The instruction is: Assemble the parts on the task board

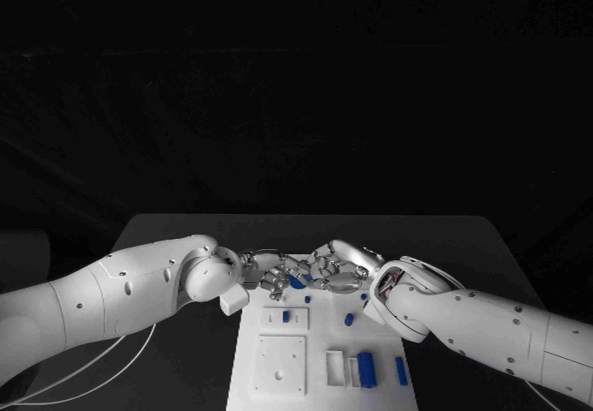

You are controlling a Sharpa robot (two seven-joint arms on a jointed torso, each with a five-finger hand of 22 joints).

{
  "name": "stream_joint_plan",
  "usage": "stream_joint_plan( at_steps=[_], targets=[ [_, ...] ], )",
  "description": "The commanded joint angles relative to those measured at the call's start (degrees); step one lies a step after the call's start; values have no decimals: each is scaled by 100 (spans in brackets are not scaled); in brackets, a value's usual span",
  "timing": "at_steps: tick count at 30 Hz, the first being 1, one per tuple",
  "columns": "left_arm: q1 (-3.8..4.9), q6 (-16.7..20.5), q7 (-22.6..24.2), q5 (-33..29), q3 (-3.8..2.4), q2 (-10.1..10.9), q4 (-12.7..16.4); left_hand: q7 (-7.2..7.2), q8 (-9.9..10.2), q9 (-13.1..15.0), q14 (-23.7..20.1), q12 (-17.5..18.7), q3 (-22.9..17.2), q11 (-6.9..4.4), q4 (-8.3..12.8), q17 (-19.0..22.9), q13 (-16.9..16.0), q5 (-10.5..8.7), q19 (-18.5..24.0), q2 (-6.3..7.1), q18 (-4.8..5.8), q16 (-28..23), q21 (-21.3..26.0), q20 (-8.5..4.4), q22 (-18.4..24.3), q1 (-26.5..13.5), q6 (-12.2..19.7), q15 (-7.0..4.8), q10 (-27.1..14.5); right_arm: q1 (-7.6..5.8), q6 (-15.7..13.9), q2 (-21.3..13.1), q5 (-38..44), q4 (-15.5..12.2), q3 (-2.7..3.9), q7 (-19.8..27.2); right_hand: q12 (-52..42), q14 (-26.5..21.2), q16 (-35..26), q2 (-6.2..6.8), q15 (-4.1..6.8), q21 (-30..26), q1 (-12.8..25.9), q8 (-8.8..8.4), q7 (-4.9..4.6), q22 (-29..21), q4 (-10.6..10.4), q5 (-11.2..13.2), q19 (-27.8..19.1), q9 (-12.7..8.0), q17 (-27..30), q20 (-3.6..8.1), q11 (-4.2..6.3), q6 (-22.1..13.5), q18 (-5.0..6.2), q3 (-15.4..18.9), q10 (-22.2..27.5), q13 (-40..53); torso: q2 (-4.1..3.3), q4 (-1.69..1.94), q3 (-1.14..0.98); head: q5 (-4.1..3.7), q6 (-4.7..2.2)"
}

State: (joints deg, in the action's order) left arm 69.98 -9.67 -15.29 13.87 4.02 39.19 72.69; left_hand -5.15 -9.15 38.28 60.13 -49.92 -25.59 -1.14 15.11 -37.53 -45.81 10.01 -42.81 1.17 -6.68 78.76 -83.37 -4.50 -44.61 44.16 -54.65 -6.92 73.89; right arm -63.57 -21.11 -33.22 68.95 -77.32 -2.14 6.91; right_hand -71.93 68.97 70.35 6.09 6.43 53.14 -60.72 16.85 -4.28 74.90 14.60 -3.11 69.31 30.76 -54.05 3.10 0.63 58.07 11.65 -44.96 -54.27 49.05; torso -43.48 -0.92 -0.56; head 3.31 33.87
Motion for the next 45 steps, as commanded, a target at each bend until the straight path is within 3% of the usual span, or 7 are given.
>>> stream_joint_plan(
  at_steps=[1,4,19,27,32,38,45],
  targets=[
    [8,-1,-19,131,-3,3,-10,-19,29,-18,-27,-31,6,-11,-76,-1,-7,-332,26,175,-14,11,34,-807,4,-65,21,-38,-49,3,-34,-7,0,-24,1,84,-12,0,30,-44,45,31,1,61,-115,112,-4,31,12,70,-3,25,18,220,335,-32,-8,-5,-1,2,0,-2,-3],
    [12,22,-64,227,-3,12,-33,-19,29,-34,-31,-38,31,-13,-147,1,-6,-661,24,329,-26,9,46,-808,8,-181,32,-39,-58,3,-39,-25,0,-37,1,77,-13,2,33,-43,47,35,3,66,-112,113,2,30,16,74,-5,28,20,224,335,-36,-13,-5,0,1,0,-5,-4],
    [15,-178,20,352,1,203,-9,-56,13,-62,-238,139,-40,26,-279,74,90,-706,180,511,-7,-157,187,-762,56,-324,65,10,-308,-1,128,-60,710,94,2,-333,-17,12,47,-24,59,55,-1,88,-100,113,46,30,34,93,-15,42,32,244,334,-57,-35,-6,4,-9,-2,-24,-26],
    [16,530,356,670,14,280,305,-167,-79,-34,-878,1165,-84,171,-305,502,675,-719,812,420,268,-981,845,-437,336,-539,-26,377,-907,-38,273,-15,1711,82,4,-861,-16,20,53,13,68,63,-5,106,-91,109,67,30,47,106,-18,44,41,266,335,-89,-53,-9,5,5,-3,-41,-42],
    [15,1156,240,935,22,303,603,-335,-8,-99,-1437,2136,-164,478,-223,906,1330,-713,1310,427,350,-1689,1362,56,554,-603,167,880,-1450,-66,584,73,2310,-5,4,-1320,-16,29,58,40,75,70,-11,117,-83,105,74,30,64,114,-21,41,49,278,334,-119,-72,-12,4,-2,0,-39,-54],
    [14,1563,-128,1307,32,278,754,-335,-30,-127,-1402,2295,-195,487,-205,971,1516,-715,1294,461,292,-1741,1385,113,558,-576,157,929,-1348,-71,711,172,2684,-174,4,-1709,-11,41,62,70,83,77,-16,125,-77,99,67,30,86,120,-22,28,56,289,335,-158,-96,-18,4,2,-2,-34,-59],
    [14,1568,-488,1569,53,269,783,-310,-74,-135,-1348,2331,-205,466,-255,979,1588,-715,1262,511,268,-1714,1375,117,549,-614,96,923,-1253,-76,681,137,2831,-396,4,-1952,-4,56,61,103,89,80,-19,130,-71,92,48,30,104,125,-20,17,62,297,335,-205,-118,-26,4,-3,-1,-38,-38]
  ],
)
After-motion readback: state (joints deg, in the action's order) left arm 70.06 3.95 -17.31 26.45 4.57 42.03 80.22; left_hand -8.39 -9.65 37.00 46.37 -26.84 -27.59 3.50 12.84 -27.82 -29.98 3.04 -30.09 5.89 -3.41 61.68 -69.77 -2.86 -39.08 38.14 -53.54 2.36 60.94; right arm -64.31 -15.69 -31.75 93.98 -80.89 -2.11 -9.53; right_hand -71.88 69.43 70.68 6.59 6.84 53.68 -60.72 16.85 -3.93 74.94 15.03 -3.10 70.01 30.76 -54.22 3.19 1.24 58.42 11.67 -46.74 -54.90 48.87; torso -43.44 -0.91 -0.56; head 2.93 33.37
